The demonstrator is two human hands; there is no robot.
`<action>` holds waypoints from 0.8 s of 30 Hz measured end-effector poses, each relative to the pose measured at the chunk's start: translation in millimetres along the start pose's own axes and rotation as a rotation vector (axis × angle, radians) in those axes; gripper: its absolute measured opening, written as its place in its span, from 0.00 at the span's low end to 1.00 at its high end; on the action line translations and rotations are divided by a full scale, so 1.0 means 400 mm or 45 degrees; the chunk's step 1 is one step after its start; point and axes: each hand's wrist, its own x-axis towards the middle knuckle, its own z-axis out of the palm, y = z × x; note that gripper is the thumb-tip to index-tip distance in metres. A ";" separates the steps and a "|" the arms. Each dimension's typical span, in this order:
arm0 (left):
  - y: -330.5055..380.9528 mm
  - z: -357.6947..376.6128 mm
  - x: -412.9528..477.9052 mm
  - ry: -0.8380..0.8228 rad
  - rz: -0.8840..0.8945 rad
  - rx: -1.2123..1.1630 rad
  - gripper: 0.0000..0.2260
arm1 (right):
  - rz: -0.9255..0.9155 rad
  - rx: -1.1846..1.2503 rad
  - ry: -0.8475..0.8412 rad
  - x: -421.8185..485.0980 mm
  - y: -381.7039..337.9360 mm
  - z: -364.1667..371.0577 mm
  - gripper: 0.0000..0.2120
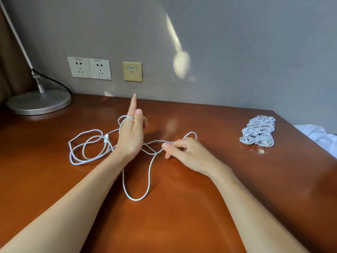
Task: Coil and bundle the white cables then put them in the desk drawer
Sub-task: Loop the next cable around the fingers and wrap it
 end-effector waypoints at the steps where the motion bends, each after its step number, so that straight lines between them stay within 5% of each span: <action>1: 0.002 0.000 -0.002 -0.002 0.009 0.000 0.24 | 0.006 -0.008 0.016 0.001 -0.001 0.003 0.27; 4: 0.001 -0.001 -0.002 -0.005 0.001 -0.005 0.24 | 0.005 -0.024 0.101 0.004 -0.007 0.011 0.27; 9: -0.002 -0.003 0.001 -0.010 -0.005 0.030 0.24 | -0.179 0.022 0.128 0.000 -0.024 0.018 0.06; 15: -0.001 0.001 -0.001 0.006 0.002 0.016 0.24 | -0.183 0.051 -0.123 -0.016 -0.039 0.017 0.13; 24: -0.017 0.005 0.006 0.040 -0.036 0.004 0.23 | -0.129 0.116 -0.107 -0.018 -0.044 0.020 0.04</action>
